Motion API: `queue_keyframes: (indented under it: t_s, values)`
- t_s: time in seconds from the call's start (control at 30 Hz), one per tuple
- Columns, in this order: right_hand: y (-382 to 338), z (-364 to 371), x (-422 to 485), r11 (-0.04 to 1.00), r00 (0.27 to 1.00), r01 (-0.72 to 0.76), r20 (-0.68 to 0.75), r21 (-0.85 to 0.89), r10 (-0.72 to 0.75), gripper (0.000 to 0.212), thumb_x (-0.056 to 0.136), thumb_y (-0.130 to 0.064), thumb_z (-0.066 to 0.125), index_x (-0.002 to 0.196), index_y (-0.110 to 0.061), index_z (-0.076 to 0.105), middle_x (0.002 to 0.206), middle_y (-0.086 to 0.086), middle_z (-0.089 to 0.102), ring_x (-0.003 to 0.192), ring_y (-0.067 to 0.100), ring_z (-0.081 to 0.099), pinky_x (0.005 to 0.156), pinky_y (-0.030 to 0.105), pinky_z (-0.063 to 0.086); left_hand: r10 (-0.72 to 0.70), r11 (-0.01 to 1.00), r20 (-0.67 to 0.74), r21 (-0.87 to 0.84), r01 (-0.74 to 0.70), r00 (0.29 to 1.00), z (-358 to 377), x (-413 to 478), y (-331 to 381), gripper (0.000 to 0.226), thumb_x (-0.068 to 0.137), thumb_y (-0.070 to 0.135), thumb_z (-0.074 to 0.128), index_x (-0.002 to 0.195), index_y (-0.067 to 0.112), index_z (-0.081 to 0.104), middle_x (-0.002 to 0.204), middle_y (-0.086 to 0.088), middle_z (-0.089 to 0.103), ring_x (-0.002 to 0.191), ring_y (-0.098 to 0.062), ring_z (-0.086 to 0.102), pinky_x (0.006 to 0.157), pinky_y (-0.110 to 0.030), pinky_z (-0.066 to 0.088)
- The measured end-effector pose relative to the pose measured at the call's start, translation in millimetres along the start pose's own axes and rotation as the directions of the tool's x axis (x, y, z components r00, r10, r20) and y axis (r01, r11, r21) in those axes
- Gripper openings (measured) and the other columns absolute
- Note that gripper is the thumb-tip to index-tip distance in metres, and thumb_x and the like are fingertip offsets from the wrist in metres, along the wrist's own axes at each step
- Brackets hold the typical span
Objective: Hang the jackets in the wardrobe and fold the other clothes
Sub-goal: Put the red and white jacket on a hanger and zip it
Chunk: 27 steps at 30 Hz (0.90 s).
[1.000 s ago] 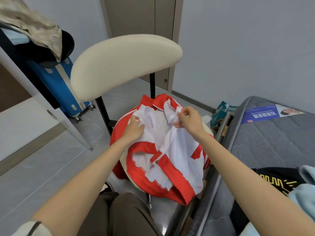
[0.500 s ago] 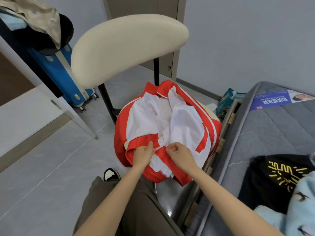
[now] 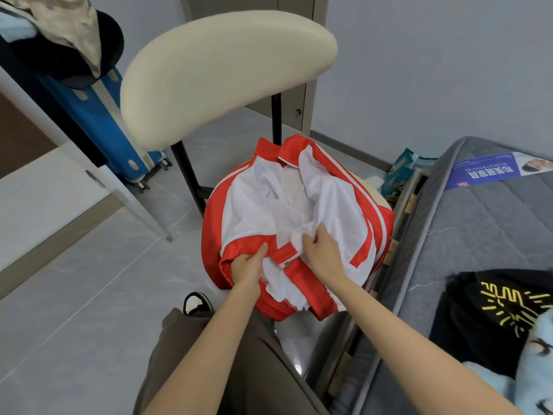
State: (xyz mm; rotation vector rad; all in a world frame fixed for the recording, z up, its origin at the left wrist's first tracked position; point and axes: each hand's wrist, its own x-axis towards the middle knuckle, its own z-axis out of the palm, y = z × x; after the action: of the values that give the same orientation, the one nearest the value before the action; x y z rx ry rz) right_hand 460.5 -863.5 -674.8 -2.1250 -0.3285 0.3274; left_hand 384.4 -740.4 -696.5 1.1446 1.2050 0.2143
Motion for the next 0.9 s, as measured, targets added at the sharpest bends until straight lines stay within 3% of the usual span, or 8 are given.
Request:
queue_keyframes:
  t_s: [0.13,0.27,0.4,0.47,0.53,0.67,0.77,0.9]
  values:
    - [-17,-30,-5,0.958,0.946,0.204,-0.21,-0.203,-0.246,0.011,0.09,-0.012,0.054,0.086,-0.018,0.046,0.06,-0.01,0.045,0.052,0.009,0.047,0.05,0.016,0.035,0.03,0.998,0.13,-0.061,-0.023,0.991,-13,-9,0,0.025,0.093,0.032,0.06,0.085,0.009,0.056,0.077,-0.003,0.057,0.072,-0.012,0.056,0.067,-0.022,0.048]
    - [-35,-28,-4,0.942,0.966,0.239,-0.041,-0.236,-0.255,0.013,0.08,0.0,0.059,0.084,-0.012,0.058,0.059,-0.003,0.051,0.053,0.01,0.048,0.053,0.026,0.042,0.113,0.987,0.258,-0.137,-0.079,0.96,-36,-25,-5,0.012,0.097,0.025,0.054,0.102,0.016,0.057,0.09,-0.004,0.071,0.085,-0.016,0.069,0.069,-0.021,0.053]
    - [-36,4,-7,0.979,0.934,0.064,0.357,-0.194,0.01,0.022,0.088,-0.013,0.06,0.108,-0.008,0.067,0.1,0.006,0.068,0.093,0.017,0.062,0.084,0.022,0.044,0.154,0.983,0.281,-0.145,-0.116,0.947,-60,-27,-11,0.018,0.094,0.014,0.059,0.111,0.012,0.054,0.094,-0.004,0.071,0.084,-0.016,0.071,0.07,-0.021,0.056]
    - [-31,12,-13,0.99,0.902,-0.004,0.428,-0.14,0.064,0.028,0.095,-0.014,0.051,0.117,-0.01,0.066,0.121,0.001,0.065,0.112,0.016,0.058,0.093,0.016,0.037,0.155,0.983,0.268,-0.137,-0.122,0.951,-71,-24,-16,0.026,0.091,0.013,0.062,0.116,0.014,0.052,0.101,-0.004,0.069,0.087,-0.015,0.07,0.071,-0.02,0.056]
    - [-25,14,-24,0.996,0.937,-0.085,0.337,-0.037,0.092,0.028,0.093,-0.007,0.046,0.108,-0.011,0.069,0.112,0.001,0.069,0.102,0.017,0.064,0.097,0.023,0.044,0.153,0.984,0.259,-0.133,-0.121,0.954,-78,-22,-21,0.032,0.088,0.014,0.066,0.118,0.015,0.053,0.106,-0.003,0.068,0.094,-0.015,0.068,0.073,-0.02,0.055]
    - [-11,17,-50,0.933,0.946,-0.311,0.152,0.181,0.286,0.021,0.091,-0.007,0.048,0.086,-0.007,0.068,0.08,0.007,0.072,0.064,0.017,0.064,0.075,0.035,0.058,0.14,0.983,0.267,-0.153,-0.102,0.953,-77,-21,-25,0.024,0.084,0.013,0.071,0.106,0.017,0.061,0.101,0.001,0.071,0.088,-0.009,0.07,0.067,-0.018,0.055]
    - [-10,26,-69,0.825,0.864,-0.492,0.269,0.278,0.425,0.019,0.093,-0.011,0.054,0.082,-0.006,0.067,0.082,0.012,0.071,0.056,0.015,0.06,0.056,0.026,0.055,0.099,0.969,0.248,-0.244,-0.036,0.964,-77,-17,-23,0.022,0.083,0.011,0.072,0.102,0.017,0.063,0.103,-0.001,0.07,0.092,-0.01,0.068,0.071,-0.019,0.055]
    - [-20,46,-79,0.568,0.688,-0.723,0.485,0.393,0.54,0.014,0.094,-0.015,0.057,0.099,-0.006,0.066,0.091,0.006,0.07,0.071,0.016,0.064,0.06,0.024,0.057,0.025,0.916,0.261,-0.393,0.083,0.965,-84,-11,-17,0.024,0.082,0.014,0.071,0.105,0.013,0.064,0.102,-0.003,0.069,0.083,-0.009,0.068,0.077,-0.022,0.056]
